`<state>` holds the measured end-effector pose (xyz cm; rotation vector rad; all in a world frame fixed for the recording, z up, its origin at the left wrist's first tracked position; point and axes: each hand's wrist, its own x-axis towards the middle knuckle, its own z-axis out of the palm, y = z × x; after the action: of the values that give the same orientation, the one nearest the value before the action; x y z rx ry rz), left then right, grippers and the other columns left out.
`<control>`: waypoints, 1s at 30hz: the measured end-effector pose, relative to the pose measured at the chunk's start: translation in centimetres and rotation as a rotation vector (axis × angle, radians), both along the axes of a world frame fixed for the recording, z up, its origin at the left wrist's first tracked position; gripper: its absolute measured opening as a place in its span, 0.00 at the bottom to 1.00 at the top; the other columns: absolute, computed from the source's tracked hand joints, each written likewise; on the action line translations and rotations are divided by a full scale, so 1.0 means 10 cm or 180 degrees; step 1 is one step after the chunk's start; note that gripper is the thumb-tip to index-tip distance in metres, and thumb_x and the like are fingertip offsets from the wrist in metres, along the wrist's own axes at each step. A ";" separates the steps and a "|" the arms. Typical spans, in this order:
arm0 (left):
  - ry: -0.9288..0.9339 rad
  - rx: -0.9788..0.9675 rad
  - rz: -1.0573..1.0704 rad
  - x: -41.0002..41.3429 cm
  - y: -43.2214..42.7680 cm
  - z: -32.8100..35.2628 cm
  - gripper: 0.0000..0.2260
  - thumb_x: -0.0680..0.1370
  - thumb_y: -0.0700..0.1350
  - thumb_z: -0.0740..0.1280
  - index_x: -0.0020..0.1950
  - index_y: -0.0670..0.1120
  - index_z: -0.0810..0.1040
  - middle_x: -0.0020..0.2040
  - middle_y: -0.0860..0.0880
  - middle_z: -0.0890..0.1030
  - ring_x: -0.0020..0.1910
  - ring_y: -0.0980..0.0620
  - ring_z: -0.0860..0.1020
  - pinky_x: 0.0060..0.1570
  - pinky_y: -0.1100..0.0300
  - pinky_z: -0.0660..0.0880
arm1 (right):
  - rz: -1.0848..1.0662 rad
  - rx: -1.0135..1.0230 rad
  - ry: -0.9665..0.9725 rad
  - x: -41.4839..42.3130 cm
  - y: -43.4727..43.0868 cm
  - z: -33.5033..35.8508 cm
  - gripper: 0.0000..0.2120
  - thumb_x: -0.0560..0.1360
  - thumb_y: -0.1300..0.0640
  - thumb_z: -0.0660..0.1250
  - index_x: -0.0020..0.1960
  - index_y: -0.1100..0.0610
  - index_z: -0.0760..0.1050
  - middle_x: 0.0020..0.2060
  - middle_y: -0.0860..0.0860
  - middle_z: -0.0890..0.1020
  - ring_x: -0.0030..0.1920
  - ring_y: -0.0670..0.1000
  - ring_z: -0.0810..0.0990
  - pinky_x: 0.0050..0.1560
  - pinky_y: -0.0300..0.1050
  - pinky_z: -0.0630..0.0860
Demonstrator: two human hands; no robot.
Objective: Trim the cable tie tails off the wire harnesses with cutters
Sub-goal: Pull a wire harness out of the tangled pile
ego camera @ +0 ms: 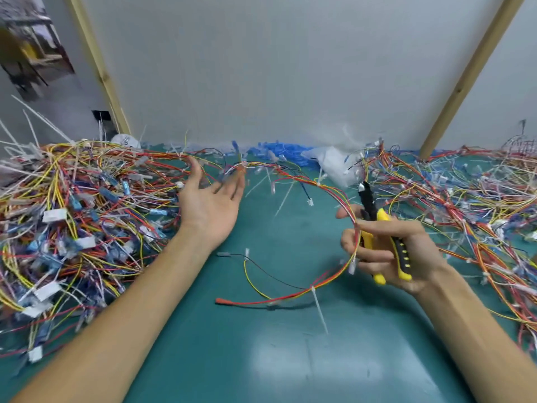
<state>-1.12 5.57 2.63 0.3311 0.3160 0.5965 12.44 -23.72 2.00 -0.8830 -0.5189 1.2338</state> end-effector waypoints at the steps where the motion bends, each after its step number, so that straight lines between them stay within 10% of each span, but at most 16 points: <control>1: 0.0090 0.0278 -0.0123 0.00 -0.03 0.00 0.26 0.76 0.53 0.73 0.66 0.37 0.73 0.63 0.40 0.82 0.60 0.44 0.84 0.59 0.55 0.78 | 0.0012 -0.0125 -0.0198 -0.01 0.02 0.01 0.21 0.72 0.60 0.75 0.62 0.59 0.73 0.41 0.68 0.80 0.20 0.43 0.65 0.22 0.36 0.63; 4: 0.0863 0.1768 -0.0319 0.05 -0.15 -0.01 0.13 0.77 0.44 0.72 0.59 0.50 0.75 0.58 0.51 0.83 0.53 0.49 0.84 0.48 0.58 0.72 | 0.0669 -0.0220 -0.0502 -0.08 0.02 0.06 0.15 0.75 0.63 0.70 0.61 0.60 0.72 0.44 0.73 0.81 0.20 0.47 0.69 0.23 0.37 0.66; 8: 0.0497 0.2747 -0.0647 0.07 -0.29 -0.07 0.55 0.71 0.44 0.79 0.84 0.63 0.43 0.79 0.51 0.68 0.64 0.45 0.82 0.67 0.47 0.76 | 0.1546 -0.0314 -0.1278 -0.13 -0.01 0.09 0.18 0.78 0.63 0.67 0.67 0.63 0.70 0.47 0.73 0.83 0.22 0.49 0.72 0.21 0.39 0.65; 11: 0.0058 0.2762 -0.0635 0.09 -0.33 -0.09 0.57 0.75 0.31 0.73 0.81 0.69 0.36 0.84 0.49 0.58 0.57 0.44 0.86 0.68 0.40 0.77 | 0.1792 -0.0402 -0.1791 -0.15 -0.03 0.09 0.23 0.80 0.60 0.68 0.74 0.61 0.69 0.50 0.71 0.84 0.26 0.51 0.76 0.22 0.42 0.64; 14: 0.0051 0.2188 -0.0418 0.09 -0.40 -0.09 0.36 0.81 0.27 0.61 0.83 0.51 0.53 0.72 0.43 0.75 0.46 0.46 0.87 0.51 0.53 0.85 | 0.1847 -0.0404 -0.1860 -0.16 -0.04 0.13 0.27 0.81 0.62 0.66 0.78 0.59 0.66 0.57 0.72 0.83 0.29 0.53 0.80 0.24 0.41 0.67; 17: 0.0284 0.1824 -0.0403 0.08 -0.38 -0.04 0.12 0.79 0.30 0.62 0.62 0.36 0.73 0.50 0.42 0.84 0.40 0.50 0.83 0.39 0.63 0.79 | 0.1676 -0.0408 -0.1866 -0.09 -0.05 0.15 0.29 0.82 0.60 0.66 0.82 0.53 0.62 0.60 0.72 0.81 0.31 0.54 0.83 0.24 0.40 0.72; 20: 0.0253 0.1622 -0.0527 0.06 -0.32 0.00 0.07 0.71 0.39 0.70 0.49 0.42 0.81 0.54 0.45 0.83 0.46 0.50 0.79 0.39 0.61 0.72 | 0.1337 -0.0563 -0.1605 0.03 -0.02 0.17 0.31 0.82 0.60 0.66 0.83 0.49 0.59 0.56 0.74 0.82 0.29 0.56 0.84 0.25 0.42 0.77; 25: -0.0244 0.1719 -0.0668 -0.03 -0.33 0.06 0.17 0.65 0.45 0.78 0.49 0.46 0.76 0.67 0.42 0.79 0.60 0.41 0.80 0.68 0.40 0.76 | 0.0122 -0.1156 -0.1774 0.12 -0.04 0.09 0.30 0.74 0.58 0.71 0.75 0.47 0.69 0.45 0.71 0.85 0.23 0.57 0.77 0.24 0.43 0.73; 30: -0.0532 0.1574 -0.0852 -0.05 -0.36 0.08 0.08 0.81 0.36 0.56 0.51 0.43 0.74 0.57 0.41 0.86 0.61 0.37 0.82 0.64 0.37 0.79 | -0.1496 -0.0765 -0.2007 -0.01 0.06 0.03 0.26 0.59 0.61 0.65 0.57 0.62 0.81 0.37 0.67 0.81 0.25 0.52 0.65 0.28 0.40 0.65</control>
<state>-1.63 1.96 3.41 0.7812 -0.0440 0.4280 12.31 -23.10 2.32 -1.5163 -0.6173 0.5776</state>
